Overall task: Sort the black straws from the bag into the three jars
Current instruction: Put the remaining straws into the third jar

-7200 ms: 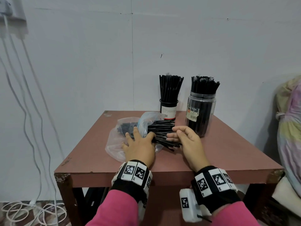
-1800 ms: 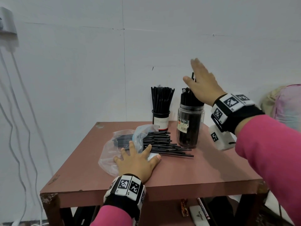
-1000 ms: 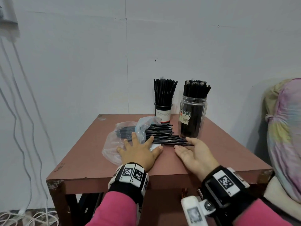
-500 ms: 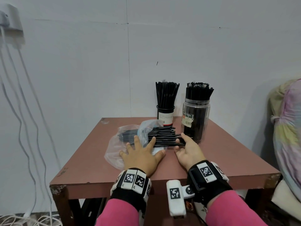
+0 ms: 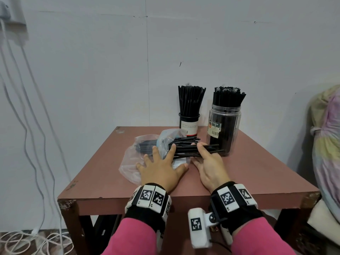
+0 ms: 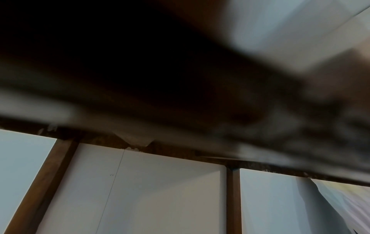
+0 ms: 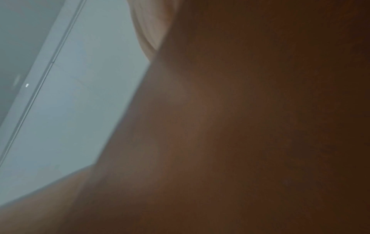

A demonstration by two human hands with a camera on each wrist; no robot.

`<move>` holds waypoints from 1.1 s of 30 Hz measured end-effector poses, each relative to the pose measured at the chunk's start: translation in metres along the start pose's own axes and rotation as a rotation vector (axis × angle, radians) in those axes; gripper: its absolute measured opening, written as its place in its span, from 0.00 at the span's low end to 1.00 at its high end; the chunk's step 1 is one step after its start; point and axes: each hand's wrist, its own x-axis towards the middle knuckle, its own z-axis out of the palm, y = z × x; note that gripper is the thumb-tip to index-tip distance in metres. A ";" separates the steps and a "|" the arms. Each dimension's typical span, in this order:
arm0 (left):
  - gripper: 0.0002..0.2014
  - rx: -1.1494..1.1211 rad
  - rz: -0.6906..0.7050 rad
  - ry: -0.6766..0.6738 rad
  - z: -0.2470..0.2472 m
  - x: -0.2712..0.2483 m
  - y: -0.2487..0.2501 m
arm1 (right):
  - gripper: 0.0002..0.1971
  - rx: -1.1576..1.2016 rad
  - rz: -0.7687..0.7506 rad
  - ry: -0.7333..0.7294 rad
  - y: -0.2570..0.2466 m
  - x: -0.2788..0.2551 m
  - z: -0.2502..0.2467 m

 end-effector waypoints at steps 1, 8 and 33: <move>0.38 0.002 0.000 0.002 0.000 0.000 0.000 | 0.06 0.017 -0.004 0.023 0.001 0.001 0.000; 0.37 0.011 0.001 0.004 -0.001 0.000 0.001 | 0.08 0.138 -0.004 0.095 -0.004 0.000 -0.003; 0.32 -0.106 0.071 0.129 -0.005 -0.003 0.001 | 0.06 -0.533 -0.458 -0.101 -0.088 -0.010 0.026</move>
